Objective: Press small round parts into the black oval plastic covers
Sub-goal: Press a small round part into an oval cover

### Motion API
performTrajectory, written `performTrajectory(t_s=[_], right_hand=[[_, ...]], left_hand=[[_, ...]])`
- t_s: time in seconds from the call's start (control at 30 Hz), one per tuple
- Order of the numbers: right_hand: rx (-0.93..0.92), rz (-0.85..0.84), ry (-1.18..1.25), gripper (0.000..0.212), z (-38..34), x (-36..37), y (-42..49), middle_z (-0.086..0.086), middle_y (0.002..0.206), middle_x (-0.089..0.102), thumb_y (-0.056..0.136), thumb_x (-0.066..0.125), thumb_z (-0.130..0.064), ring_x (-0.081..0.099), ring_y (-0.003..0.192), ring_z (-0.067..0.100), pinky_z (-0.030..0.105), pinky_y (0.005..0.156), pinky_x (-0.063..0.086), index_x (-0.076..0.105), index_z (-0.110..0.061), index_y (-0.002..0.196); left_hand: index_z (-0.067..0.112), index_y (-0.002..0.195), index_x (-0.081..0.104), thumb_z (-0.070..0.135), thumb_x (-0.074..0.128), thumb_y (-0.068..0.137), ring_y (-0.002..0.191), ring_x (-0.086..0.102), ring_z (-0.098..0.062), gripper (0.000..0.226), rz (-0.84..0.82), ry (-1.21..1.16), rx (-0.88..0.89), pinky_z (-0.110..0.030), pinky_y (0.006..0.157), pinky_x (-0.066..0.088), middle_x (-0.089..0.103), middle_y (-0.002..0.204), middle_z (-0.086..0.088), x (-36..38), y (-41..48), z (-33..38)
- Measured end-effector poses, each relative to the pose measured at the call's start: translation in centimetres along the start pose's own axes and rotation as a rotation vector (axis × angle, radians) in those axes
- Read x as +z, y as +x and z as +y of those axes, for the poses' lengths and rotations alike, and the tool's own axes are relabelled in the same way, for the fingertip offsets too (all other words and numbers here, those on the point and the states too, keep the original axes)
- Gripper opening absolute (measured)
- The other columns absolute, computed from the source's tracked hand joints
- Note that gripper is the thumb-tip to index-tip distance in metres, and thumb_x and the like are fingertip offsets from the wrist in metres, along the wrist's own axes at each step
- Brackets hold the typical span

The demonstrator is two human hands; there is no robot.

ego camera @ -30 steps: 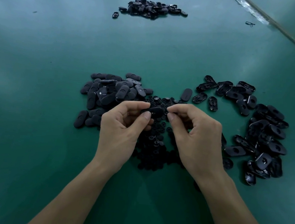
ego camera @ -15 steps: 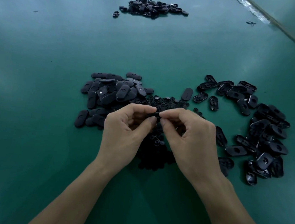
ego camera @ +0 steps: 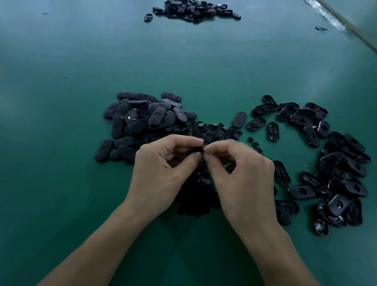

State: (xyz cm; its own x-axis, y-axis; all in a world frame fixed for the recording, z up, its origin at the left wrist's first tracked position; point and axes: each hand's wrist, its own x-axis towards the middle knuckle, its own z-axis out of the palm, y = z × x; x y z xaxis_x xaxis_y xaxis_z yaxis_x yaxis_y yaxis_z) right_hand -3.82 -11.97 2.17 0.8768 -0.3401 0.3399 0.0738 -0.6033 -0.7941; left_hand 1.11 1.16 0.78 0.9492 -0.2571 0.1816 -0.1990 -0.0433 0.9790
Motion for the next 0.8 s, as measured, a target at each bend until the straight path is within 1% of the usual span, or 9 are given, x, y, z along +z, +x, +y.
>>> performTrajectory(t_s=[0.17,0.27,0.37,0.5,0.6,0.67,0.73,0.8], right_hand=[[0.03,0.004,0.026,0.011,-0.11,0.11,0.03,-0.008,0.084,0.071,0.087,0.073,-0.009,0.065,0.077,0.003,0.013,0.071,0.052,0.076,-0.019,0.092],[0.06,-0.003,0.061,0.012,-0.25,0.17,-0.01,-0.011,0.081,0.07,0.089,0.07,-0.008,0.065,0.076,0.003,0.01,0.068,0.05,0.075,-0.018,0.092],[0.085,0.002,0.098,0.012,-0.38,0.12,-0.01,-0.015,0.075,0.068,0.089,0.069,-0.008,0.065,0.074,0.001,0.009,0.064,0.049,0.073,-0.02,0.09],[0.121,-0.004,0.148,0.015,-0.57,0.17,-0.03,-0.016,0.075,0.069,0.089,0.07,-0.009,0.066,0.074,0.0,0.009,0.066,0.049,0.071,-0.023,0.088],[0.168,-0.008,0.195,0.019,-0.52,0.24,-0.03,-0.015,0.073,0.069,0.088,0.073,-0.011,0.066,0.073,0.0,0.011,0.065,0.05,0.067,-0.028,0.082],[0.164,-0.002,0.195,0.019,-0.5,0.25,-0.01,-0.015,0.073,0.069,0.087,0.074,-0.011,0.067,0.073,-0.001,0.011,0.066,0.05,0.068,-0.028,0.082],[0.137,-0.003,0.179,0.017,-0.57,0.28,-0.07,-0.018,0.076,0.07,0.087,0.074,-0.01,0.067,0.074,-0.003,0.008,0.067,0.049,0.072,-0.027,0.085],[0.11,-0.019,0.175,0.016,-0.65,0.31,-0.18,-0.019,0.081,0.072,0.089,0.071,-0.008,0.068,0.077,-0.005,0.007,0.069,0.05,0.076,-0.023,0.094]], left_hand=[[0.018,0.099,0.074,-0.007,0.072,0.085,0.086,0.073,-0.009,0.029,0.004,0.001,0.007,-0.021,0.08,0.058,0.077,0.092,0.007,-0.03,0.01,0.04],[0.019,0.099,0.074,-0.007,0.072,0.085,0.086,0.073,-0.008,0.03,0.001,-0.002,0.01,-0.02,0.079,0.057,0.077,0.091,0.008,-0.02,0.04,0.05],[0.021,0.098,0.074,-0.006,0.073,0.084,0.084,0.073,-0.005,0.031,0.001,0.0,0.017,-0.016,0.078,0.055,0.077,0.09,0.009,-0.04,0.05,0.02],[0.02,0.099,0.074,-0.007,0.074,0.083,0.086,0.073,-0.007,0.032,-0.004,-0.009,0.025,-0.016,0.078,0.055,0.077,0.091,0.008,-0.12,0.05,-0.01],[0.018,0.098,0.074,-0.009,0.073,0.083,0.085,0.073,-0.007,0.031,-0.004,-0.027,0.026,-0.016,0.078,0.054,0.077,0.09,0.006,-0.13,0.06,-0.01],[0.017,0.097,0.073,-0.009,0.072,0.083,0.085,0.072,-0.007,0.029,-0.002,-0.029,0.026,-0.016,0.078,0.054,0.077,0.091,0.006,-0.1,0.07,0.0],[0.016,0.098,0.073,-0.009,0.072,0.084,0.087,0.073,-0.007,0.028,0.005,-0.025,0.024,-0.016,0.079,0.054,0.077,0.092,0.005,-0.11,0.07,0.02],[0.017,0.098,0.072,-0.006,0.073,0.084,0.087,0.073,-0.008,0.027,0.014,-0.023,0.022,-0.016,0.078,0.054,0.077,0.092,0.005,-0.1,0.09,0.03]])
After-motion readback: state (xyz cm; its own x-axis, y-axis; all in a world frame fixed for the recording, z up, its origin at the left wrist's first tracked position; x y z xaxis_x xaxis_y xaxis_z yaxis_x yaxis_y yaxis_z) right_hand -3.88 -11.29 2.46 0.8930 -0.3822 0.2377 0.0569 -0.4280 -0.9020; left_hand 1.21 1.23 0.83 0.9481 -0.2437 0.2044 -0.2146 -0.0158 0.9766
